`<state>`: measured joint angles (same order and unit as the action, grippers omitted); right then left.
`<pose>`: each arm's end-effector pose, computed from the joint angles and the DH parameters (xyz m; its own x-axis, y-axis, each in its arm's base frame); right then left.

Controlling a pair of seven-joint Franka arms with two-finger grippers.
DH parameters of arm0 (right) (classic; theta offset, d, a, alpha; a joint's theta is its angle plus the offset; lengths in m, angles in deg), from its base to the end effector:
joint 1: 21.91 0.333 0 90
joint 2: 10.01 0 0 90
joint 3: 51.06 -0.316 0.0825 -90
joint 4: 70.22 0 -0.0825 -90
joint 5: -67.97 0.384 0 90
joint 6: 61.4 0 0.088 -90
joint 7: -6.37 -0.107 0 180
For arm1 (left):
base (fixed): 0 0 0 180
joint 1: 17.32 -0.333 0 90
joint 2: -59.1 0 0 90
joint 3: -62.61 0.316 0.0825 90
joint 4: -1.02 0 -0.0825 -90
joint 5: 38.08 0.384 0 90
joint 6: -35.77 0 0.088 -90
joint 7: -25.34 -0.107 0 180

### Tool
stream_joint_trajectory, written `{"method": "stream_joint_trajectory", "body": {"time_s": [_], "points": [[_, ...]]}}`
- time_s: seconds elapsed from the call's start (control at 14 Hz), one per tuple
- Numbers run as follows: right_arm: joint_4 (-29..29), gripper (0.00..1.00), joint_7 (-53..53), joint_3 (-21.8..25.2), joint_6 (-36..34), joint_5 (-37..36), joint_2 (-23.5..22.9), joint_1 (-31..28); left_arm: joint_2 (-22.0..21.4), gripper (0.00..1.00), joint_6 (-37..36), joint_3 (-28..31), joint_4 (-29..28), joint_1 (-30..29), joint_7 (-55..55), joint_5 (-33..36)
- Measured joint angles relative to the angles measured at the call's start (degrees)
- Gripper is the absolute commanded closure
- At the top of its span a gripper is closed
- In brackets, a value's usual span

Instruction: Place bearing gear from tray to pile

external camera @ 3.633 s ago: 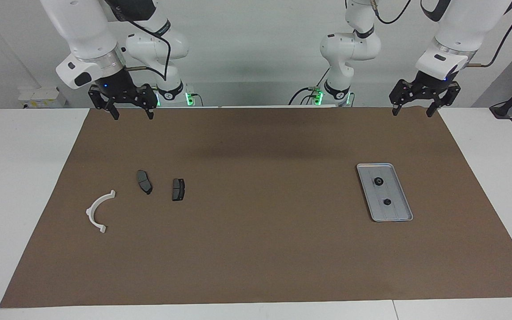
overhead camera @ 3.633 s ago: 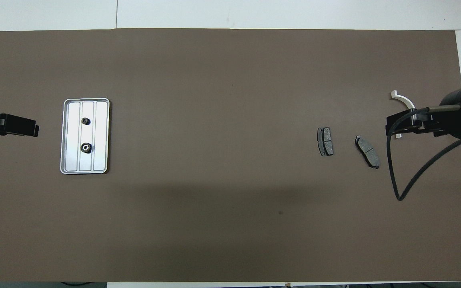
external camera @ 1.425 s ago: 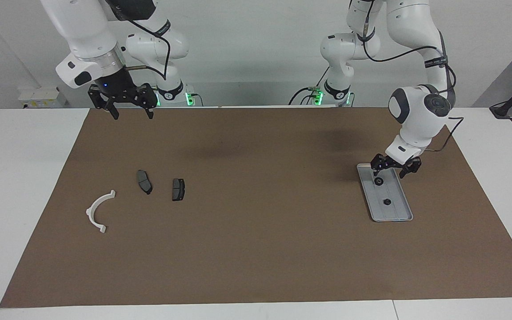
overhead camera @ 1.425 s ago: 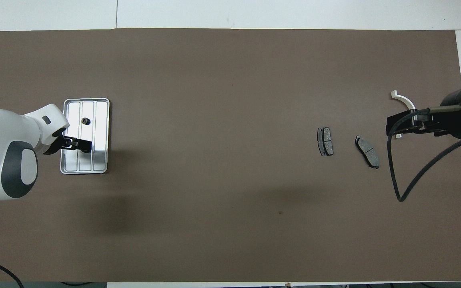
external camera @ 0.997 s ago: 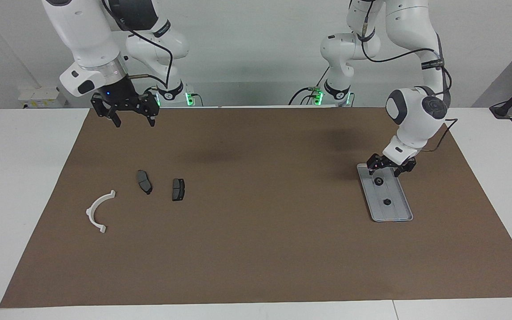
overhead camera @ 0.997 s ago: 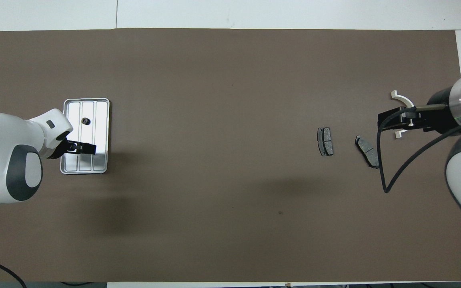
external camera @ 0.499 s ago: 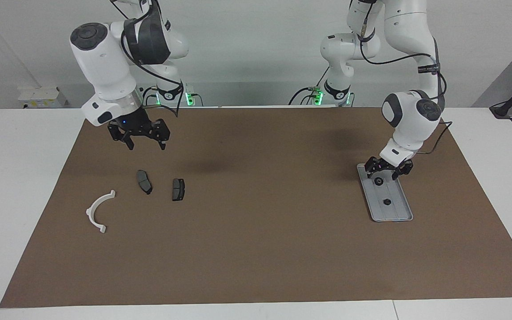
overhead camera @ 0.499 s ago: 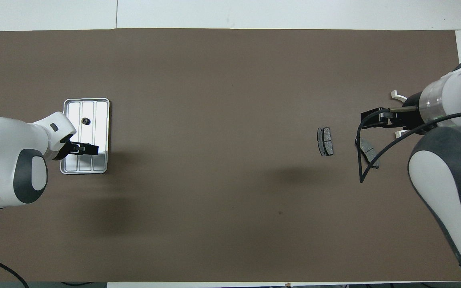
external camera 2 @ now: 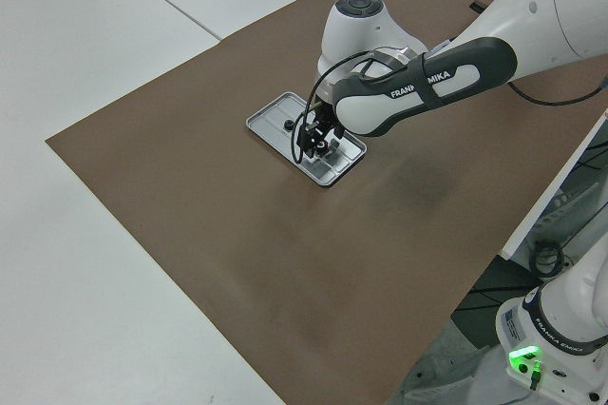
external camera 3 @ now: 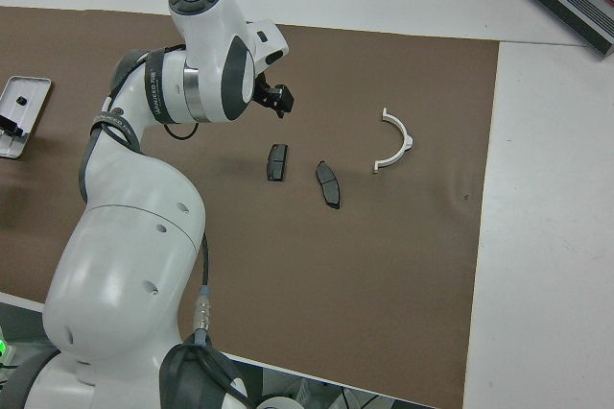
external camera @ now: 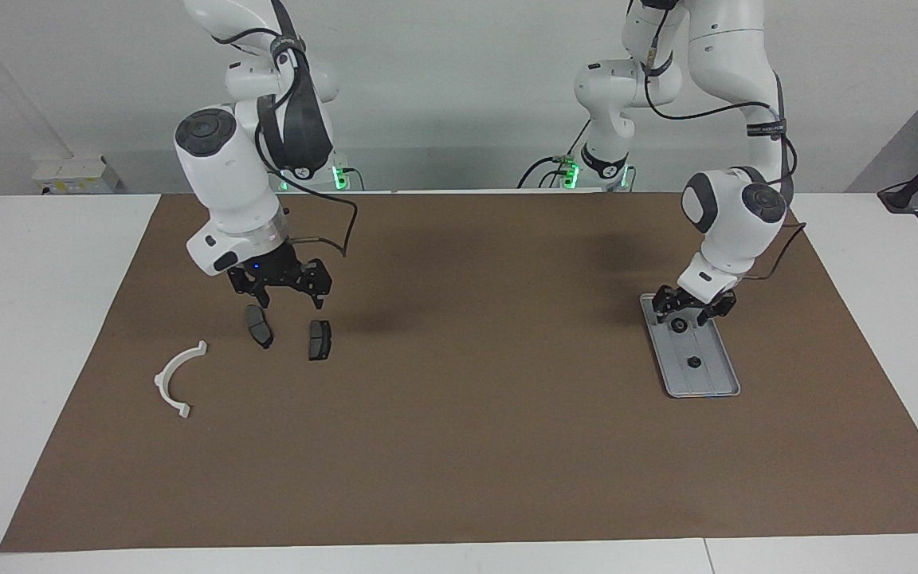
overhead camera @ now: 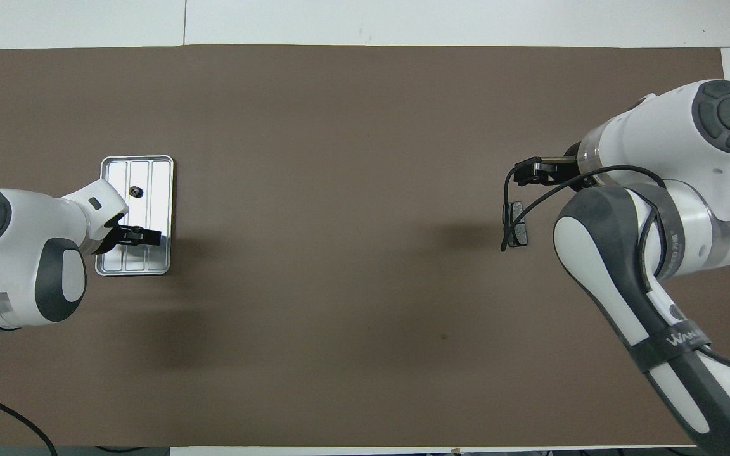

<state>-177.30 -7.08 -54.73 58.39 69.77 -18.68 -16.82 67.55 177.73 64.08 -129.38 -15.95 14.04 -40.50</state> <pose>0.5991 0.0924 0.4401 0.9933 -0.0988 0.0596 -0.0957 -0.9940 -0.0533 0.5365 0.0011 0.2965 0.9851 -0.1619 0.0576 -0.1629 -0.9866 0.0130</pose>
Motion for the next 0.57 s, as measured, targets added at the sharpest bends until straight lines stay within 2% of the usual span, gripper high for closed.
{"method": "stream_joint_trajectory", "body": {"time_s": [0.14,0.21,0.57], "points": [[0.01,0.0,0.0,0.0,0.45,0.0,-0.78,0.0,0.0,0.82,0.19,0.0,-0.15,0.01,0.45,-0.01],[0.01,0.0,0.0,0.0,0.45,0.0,-0.85,0.0,0.0,1.0,0.22,0.0,-0.16,0.1,0.79,-0.01],[0.06,0.0,-0.01,0.0,0.45,0.0,-0.84,0.0,-0.32,1.0,0.15,-0.05,0.11,0.86,2.3,-0.1]]}}
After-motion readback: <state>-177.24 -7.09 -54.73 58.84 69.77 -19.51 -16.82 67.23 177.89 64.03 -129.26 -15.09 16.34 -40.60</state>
